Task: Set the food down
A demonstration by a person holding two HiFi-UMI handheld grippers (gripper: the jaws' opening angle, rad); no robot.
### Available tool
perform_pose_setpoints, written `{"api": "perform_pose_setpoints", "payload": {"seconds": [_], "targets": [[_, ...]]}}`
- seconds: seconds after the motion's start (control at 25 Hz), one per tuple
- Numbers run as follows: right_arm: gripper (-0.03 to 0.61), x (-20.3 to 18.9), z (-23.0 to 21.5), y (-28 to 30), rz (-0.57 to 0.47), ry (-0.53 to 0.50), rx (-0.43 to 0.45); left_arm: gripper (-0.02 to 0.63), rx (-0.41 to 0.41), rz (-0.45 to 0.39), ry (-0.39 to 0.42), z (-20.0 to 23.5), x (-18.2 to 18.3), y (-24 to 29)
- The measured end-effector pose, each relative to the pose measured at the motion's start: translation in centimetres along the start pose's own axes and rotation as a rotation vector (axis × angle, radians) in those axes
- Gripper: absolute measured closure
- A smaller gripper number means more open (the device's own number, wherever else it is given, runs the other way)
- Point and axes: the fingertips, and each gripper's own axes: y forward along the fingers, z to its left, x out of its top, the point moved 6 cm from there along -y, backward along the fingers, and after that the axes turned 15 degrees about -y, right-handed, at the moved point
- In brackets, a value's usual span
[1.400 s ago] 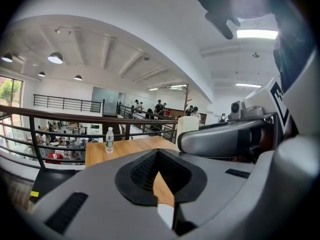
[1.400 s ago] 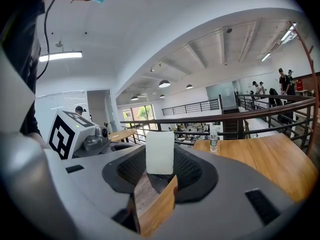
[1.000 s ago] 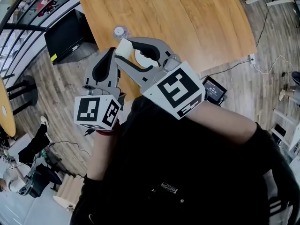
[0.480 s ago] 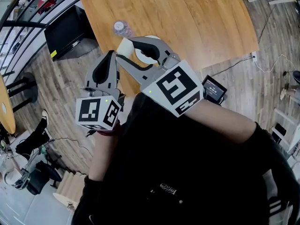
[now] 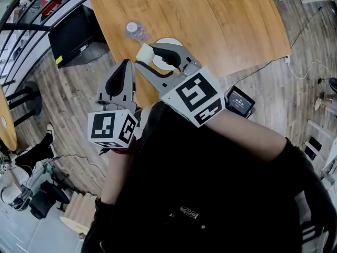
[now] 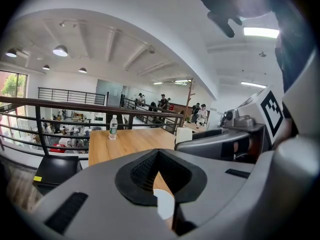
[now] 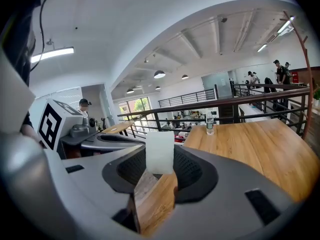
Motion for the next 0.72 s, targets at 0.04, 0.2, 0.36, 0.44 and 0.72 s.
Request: {"api": "perform_pose_setpoints", "payload": {"seconds": [0.04,0.2,0.36,0.44,0.72], "targets": [[0.408,-0.3,0.0,0.1,0.006,0.003,-0.001,0.61,-0.001,0.004,-0.001,0.0,-0.2,0.0],[0.408,-1.5,-0.3,0.4,0.03,0.014,-0.003,0.609,0.001,0.014,-0.005,0.0,-0.6,0.2],[0.408,-2.9,-0.8,1.0,0.061,0.026,-0.007,0.609,0.007,0.025,-0.011,0.1,-0.8,0.5],[0.408,-3.5,-1.0,1.4,0.073,0.03,-0.007,0.611,0.012,0.032,-0.012,0.2,-1.0,0.6],[0.408,-5.8,-1.5,1.8,0.115,0.046,0.002,0.609,0.017,0.051,-0.015,-0.6,-1.4,1.0]]}}
